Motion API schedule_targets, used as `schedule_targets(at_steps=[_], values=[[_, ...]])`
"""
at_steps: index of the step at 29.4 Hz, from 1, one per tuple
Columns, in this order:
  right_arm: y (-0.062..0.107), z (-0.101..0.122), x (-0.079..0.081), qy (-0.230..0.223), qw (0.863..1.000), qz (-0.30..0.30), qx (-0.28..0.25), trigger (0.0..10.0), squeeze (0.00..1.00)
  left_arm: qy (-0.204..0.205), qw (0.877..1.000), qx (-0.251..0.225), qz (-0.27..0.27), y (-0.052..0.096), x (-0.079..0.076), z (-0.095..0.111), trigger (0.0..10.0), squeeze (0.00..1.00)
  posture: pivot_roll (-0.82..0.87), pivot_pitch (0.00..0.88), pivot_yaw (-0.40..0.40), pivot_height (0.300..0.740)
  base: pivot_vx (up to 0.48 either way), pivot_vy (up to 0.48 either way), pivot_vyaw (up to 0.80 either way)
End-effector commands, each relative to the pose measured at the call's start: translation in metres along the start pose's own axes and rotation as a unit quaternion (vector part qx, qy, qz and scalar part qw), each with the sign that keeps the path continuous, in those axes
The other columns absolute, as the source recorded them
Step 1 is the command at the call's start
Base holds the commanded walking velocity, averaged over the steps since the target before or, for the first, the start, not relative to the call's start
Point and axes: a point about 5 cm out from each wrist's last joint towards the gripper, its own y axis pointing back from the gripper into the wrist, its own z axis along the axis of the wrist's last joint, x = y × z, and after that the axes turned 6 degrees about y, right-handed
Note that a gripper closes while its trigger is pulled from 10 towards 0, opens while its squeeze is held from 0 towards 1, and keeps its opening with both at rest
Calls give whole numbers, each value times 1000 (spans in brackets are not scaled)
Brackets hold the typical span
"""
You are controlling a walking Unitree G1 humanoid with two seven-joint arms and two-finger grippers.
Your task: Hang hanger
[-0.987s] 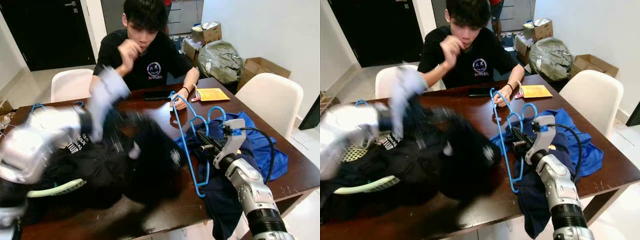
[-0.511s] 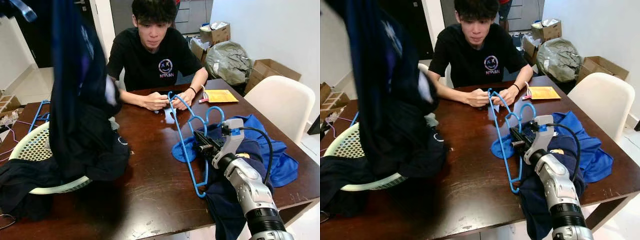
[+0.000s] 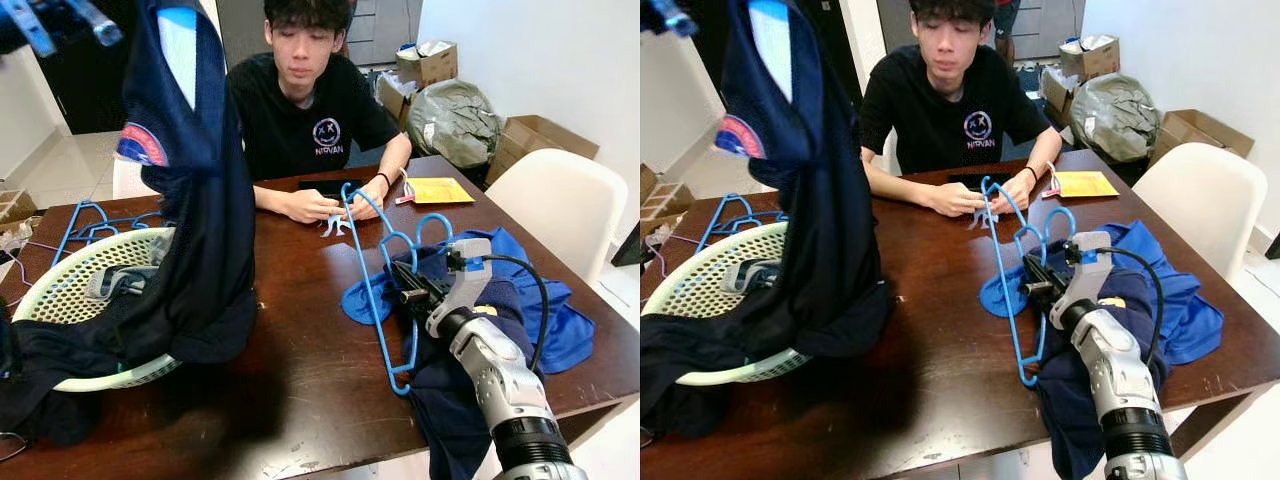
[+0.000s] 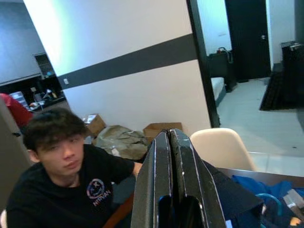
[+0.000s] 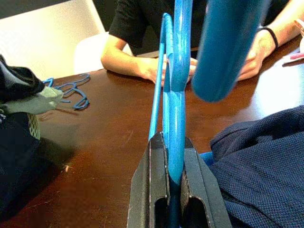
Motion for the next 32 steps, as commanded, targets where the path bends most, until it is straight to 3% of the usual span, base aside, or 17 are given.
schedule_targets(at_steps=[1, 5, 8, 11, 13, 14, 16, 18, 22, 27, 30, 32], values=[[5, -15, -1, -12, 999, -6, 30, 10000, 0, -16, 1000, -17, -12, -6, -7, 10, 0, 0, 33, 0, 21, 740, 0, 0, 0], [4, -16, 0, -11, 999, -5, 31, 10000, 0, -13, 999, -21, -45, -23, -16, 7, 0, 0, 37, 0, 25, 740, 0, 0, 0], [3, -17, 1, -11, 999, -7, 30, 10000, 0, -8, 991, -38, -129, -51, -41, 6, 0, 0, 24, 0, 43, 740, 0, 0, 0], [3, -17, 1, -11, 999, -8, 29, 10000, 0, -5, 986, -46, -160, -56, -50, 8, 0, 0, 22, 0, 44, 740, 0, 0, 0], [4, -17, 1, -12, 999, -12, 28, 10000, 0, 10, 965, -70, -254, -61, -75, 13, 0, 0, 11, 0, 58, 740, 0, 0, 0], [4, -17, 1, -12, 999, -12, 28, 10000, 0, 10, 965, -70, -254, -61, -75, 13, 0, 0, 11, 0, 58, 740, 0, 0, 0], [5, -18, 1, -13, 999, -15, 26, 10000, 0, 23, 944, -90, -315, -60, -91, 19, 0, 0, 11, 0, 60, 740, 0, 0, 0], [5, -18, 0, -13, 999, -16, 26, 10000, 0, 25, 941, -93, -324, -60, -93, 20, 0, 0, 11, 0, 60, 740, 0, 0, 0], [6, -18, 1, -15, 999, -18, 24, 10000, 0, 33, 946, -98, -306, -60, -85, 21, 0, 0, 13, 0, 65, 740, 0, 0, 0], [5, -20, 2, -16, 999, -15, 27, 10000, 0, 58, 939, -110, -320, -52, -82, 25, 0, 0, 15, 0, 62, 740, 0, 0, 0], [5, -20, 3, -15, 999, -14, 28, 10000, 0, 58, 938, -99, -326, -48, -82, 23, 0, 0, 15, 0, 62, 740, 0, 0, 0], [6, -21, 3, -15, 999, -14, 29, 10000, 0, 30, 949, -45, -311, -34, -76, 7, 0, 0, 15, 0, 65, 740, 0, 0, 0]])
